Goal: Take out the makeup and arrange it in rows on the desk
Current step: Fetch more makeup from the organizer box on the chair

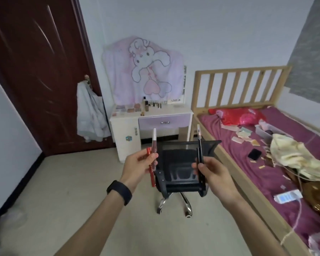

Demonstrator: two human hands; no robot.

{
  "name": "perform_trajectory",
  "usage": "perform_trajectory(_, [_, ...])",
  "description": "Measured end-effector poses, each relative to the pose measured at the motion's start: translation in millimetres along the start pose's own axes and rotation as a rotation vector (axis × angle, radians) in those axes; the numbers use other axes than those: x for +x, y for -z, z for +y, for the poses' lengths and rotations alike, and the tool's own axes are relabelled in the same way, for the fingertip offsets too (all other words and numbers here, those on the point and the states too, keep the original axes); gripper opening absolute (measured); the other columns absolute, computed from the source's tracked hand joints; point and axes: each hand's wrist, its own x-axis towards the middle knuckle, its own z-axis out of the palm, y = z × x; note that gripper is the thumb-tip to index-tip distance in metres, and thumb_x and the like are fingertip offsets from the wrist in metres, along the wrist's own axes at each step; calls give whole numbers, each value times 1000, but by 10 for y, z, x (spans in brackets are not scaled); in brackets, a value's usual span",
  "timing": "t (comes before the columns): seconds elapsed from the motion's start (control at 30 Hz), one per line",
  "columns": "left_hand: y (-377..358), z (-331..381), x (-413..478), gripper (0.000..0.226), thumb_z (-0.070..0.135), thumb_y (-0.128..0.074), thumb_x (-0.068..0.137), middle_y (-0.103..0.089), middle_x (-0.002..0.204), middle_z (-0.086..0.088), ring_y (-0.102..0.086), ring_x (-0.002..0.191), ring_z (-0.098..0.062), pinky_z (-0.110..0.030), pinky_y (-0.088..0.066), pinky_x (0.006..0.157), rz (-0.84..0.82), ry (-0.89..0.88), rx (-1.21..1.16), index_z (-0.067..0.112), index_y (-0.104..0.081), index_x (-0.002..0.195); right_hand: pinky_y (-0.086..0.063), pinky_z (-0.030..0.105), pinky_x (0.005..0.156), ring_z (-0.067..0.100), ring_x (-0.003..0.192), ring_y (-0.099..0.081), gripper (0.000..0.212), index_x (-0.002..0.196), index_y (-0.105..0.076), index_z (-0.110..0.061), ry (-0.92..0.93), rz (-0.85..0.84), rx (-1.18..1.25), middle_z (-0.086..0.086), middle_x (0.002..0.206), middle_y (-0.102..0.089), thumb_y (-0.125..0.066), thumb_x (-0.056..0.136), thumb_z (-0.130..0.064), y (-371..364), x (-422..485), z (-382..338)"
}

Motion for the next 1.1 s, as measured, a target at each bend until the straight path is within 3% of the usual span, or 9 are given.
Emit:
perform_trajectory(0.1, [112, 187, 593, 16, 10, -66, 93, -74, 98, -7, -67, 83, -20, -35, -59, 80, 75, -17, -8, 15, -74, 106, -57, 31, 80, 19, 88, -72, 13, 108, -66, -12, 11, -87, 25, 0, 96, -77, -55, 101, -9, -224, 800, -114])
perform_trajectory(0.2, [301, 362, 1088, 15, 12, -66, 93, -73, 98, -11, -67, 84, -21, -33, -60, 80, 146, -20, 5, 15, -74, 106, -57, 24, 61, 19, 91, -72, 13, 109, -65, -14, 3, -164, 25, -1, 97, -77, -55, 101, -10, -478, 1424, -256])
perform_trajectory(0.27, [448, 418, 1407, 14, 13, -66, 93, -74, 101, -15, -67, 84, -21, -37, -60, 83, 187, -31, 9, 17, -74, 104, -57, 24, 58, 18, 90, -72, 12, 108, -65, -14, 7, -205, 30, 2, 99, -76, -55, 101, -11, -659, 1795, -309])
perform_trajectory(0.43, [832, 408, 2201, 15, 13, -67, 93, -71, 89, -10, -66, 80, -18, -36, -60, 82, 242, -40, 26, 16, -75, 105, -61, 38, 67, 21, 83, -72, 13, 108, -67, -12, 12, -256, 30, 6, 90, -75, -57, 100, -15, -1186, 2623, -373])
perform_trajectory(0.57, [1208, 334, 3036, 13, 12, -66, 94, -72, 88, -12, -67, 81, -22, -36, -59, 78, 267, -31, -4, 12, -76, 102, -60, 28, 65, 18, 83, -71, 12, 107, -66, -8, 1, -297, 31, 5, 92, -76, -57, 100, -12, -1742, 3366, -351])
perform_trajectory(0.7, [1654, 379, 3979, 14, 11, -69, 92, -74, 90, -12, -68, 82, -23, -29, -57, 71, 283, -31, -19, 9, -75, 103, -58, 38, 83, 24, 90, -71, 14, 110, -66, -8, -13, -305, 35, 5, 97, -76, -58, 99, -9, -2346, 4146, -323])
perform_trajectory(0.87, [2155, 515, 5116, 13, 11, -70, 90, -72, 93, -19, -69, 79, -21, -30, -60, 71, 204, -6, 16, 12, -75, 102, -58, 49, 88, 27, 88, -71, 11, 105, -69, -8, -76, -225, 51, 7, 91, -75, -61, 98, -10, -3050, 5074, -267])
perform_trajectory(1.1, [2409, 493, 6666, 14, 6, -70, 91, -67, 82, -8, -67, 75, -21, -34, -60, 73, 95, 69, -11, 13, -75, 102, -58, 50, 83, 27, 81, -69, 11, 105, -68, -4, -149, -137, 107, 17, 91, -73, -64, 95, -6, -3615, 6216, -201])
